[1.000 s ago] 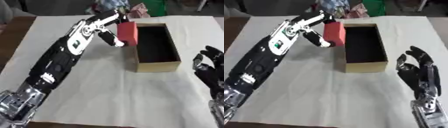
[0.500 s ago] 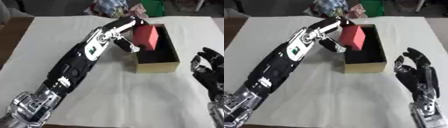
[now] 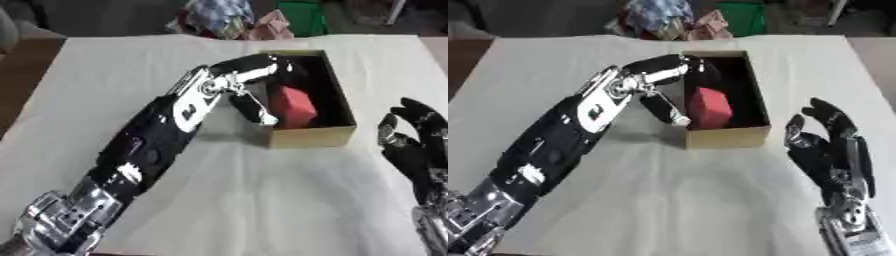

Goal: Pick up objects on the table and place them in the box.

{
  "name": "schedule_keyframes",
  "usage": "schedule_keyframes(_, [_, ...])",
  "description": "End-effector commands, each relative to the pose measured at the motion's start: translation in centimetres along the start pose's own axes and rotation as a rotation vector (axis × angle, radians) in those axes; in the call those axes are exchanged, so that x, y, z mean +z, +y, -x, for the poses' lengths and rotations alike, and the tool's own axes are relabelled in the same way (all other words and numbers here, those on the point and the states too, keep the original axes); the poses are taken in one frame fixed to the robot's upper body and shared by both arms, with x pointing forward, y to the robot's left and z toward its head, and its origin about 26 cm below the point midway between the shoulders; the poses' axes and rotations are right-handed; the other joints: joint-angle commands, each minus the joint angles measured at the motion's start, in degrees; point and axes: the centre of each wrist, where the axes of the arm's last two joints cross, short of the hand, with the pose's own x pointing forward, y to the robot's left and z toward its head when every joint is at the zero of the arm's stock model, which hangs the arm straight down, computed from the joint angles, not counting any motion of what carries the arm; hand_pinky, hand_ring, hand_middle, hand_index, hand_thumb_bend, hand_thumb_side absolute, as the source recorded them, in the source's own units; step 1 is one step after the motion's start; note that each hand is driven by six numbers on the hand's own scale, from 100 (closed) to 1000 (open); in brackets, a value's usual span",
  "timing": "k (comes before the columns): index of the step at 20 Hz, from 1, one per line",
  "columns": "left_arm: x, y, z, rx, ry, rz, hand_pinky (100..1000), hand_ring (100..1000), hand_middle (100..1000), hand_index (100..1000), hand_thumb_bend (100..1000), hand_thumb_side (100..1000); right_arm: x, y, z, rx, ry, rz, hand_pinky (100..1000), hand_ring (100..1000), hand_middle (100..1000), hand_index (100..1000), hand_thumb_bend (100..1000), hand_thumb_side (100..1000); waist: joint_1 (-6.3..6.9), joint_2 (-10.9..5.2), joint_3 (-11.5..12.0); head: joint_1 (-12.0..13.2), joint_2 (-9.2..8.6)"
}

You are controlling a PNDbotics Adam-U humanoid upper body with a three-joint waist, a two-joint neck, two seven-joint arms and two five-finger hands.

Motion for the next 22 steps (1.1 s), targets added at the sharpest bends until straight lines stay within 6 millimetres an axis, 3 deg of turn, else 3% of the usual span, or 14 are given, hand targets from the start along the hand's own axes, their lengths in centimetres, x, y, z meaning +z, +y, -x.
schedule_keyframes(1, [0.4, 1.5, -0.5, -0.017, -0.020, -0.033, 923, 825, 901, 923, 484, 143, -0.3, -0.1, -0.6, -0.002, -0.024, 0.001, 650, 929, 696, 815, 100, 100, -0.13, -1.04, 0.09, -0.34, -0.59])
schedule_keyframes(3, [0.7, 2.1, -0.8, 0.012, -0.032, -0.084, 914, 802, 870, 892, 441, 138, -0.3, -0.3, -0.5, 0.000, -0.023, 0.006, 650, 929, 696, 815, 100, 100, -0.13, -1.03, 0.28, -0.58, -0.58])
schedule_keyframes(4, [1.1, 2.7, -1.1, 0.029, -0.040, -0.127, 901, 765, 818, 859, 353, 141, -0.3, -0.4, -0.5, 0.001, -0.022, 0.010, 650, 929, 696, 815, 100, 100, -0.12, -1.04, 0.48, -0.78, -0.55])
schedule_keyframes(6, [2.1, 4.3, -2.0, 0.059, -0.064, -0.232, 892, 742, 783, 831, 269, 150, -0.3, -0.6, -0.4, 0.007, -0.022, 0.019, 650, 929, 696, 815, 100, 100, -0.02, -1.08, 0.95, -1.25, -0.51])
schedule_keyframes(7, [2.6, 4.9, -2.5, 0.074, -0.074, -0.275, 892, 742, 783, 831, 269, 150, -0.3, -0.7, -0.4, 0.010, -0.023, 0.023, 650, 929, 696, 815, 100, 100, 0.02, -1.09, 1.15, -1.46, -0.51])
schedule_keyframes(10, [5.3, 6.6, -3.5, 0.145, -0.083, -0.421, 892, 711, 745, 803, 156, 157, -0.4, -1.2, -0.6, 0.018, -0.031, 0.044, 650, 929, 696, 815, 100, 100, 0.09, -0.91, 2.25, -2.58, -0.97])
schedule_keyframes(13, [8.7, 7.3, -4.4, 0.240, -0.092, -0.534, 899, 702, 731, 793, 124, 152, -0.6, -1.7, -0.6, 0.027, -0.035, 0.067, 650, 929, 696, 815, 100, 100, 0.11, -0.79, 3.28, -3.43, -1.12])
schedule_keyframes(17, [13.4, 7.2, -4.9, 0.385, -0.106, -0.680, 900, 685, 702, 780, 100, 138, -0.6, -2.3, -0.7, 0.039, -0.042, 0.101, 651, 929, 696, 815, 100, 100, 0.19, -0.85, 4.82, -4.55, -0.88])
schedule_keyframes(22, [17.5, 4.0, -3.9, 0.528, -0.031, -0.809, 912, 681, 699, 779, 100, 142, -0.7, -2.8, -0.8, 0.046, -0.049, 0.126, 650, 929, 696, 815, 100, 100, -0.14, -0.69, 5.95, -5.78, -0.73])
